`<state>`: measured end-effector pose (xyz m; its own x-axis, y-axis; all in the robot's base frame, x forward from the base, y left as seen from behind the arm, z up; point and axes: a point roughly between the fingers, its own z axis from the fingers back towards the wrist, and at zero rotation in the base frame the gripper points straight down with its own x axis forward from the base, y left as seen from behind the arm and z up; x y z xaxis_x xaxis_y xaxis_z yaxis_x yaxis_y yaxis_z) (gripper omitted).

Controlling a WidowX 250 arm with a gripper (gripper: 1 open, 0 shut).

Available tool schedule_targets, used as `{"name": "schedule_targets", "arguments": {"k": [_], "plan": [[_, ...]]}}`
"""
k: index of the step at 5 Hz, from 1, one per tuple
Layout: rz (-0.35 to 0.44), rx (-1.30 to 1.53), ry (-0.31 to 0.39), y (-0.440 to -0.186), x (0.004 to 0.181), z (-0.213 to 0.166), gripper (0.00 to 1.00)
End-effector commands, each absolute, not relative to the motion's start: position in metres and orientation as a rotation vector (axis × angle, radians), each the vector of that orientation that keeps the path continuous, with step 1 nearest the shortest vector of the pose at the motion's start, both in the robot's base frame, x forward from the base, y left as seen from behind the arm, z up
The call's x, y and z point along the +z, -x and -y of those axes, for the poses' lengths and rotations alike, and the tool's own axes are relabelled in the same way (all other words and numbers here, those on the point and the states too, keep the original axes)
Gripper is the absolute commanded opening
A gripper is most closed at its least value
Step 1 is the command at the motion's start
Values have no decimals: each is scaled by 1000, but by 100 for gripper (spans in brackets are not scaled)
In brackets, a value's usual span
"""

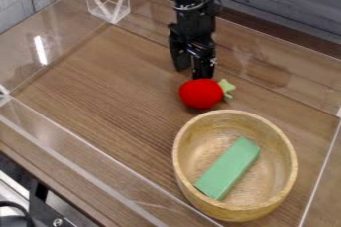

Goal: Move the red object to the right side of the table

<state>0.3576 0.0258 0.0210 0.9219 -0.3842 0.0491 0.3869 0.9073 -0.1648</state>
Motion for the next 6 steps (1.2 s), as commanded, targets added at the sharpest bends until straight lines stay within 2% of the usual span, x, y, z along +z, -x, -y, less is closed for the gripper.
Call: {"name": "schedule_targets", "arguments": {"k": [1, 6], "plan": [[43, -423, 165, -365, 29, -18, 100], [0, -448, 171, -369, 24, -6, 100]]}}
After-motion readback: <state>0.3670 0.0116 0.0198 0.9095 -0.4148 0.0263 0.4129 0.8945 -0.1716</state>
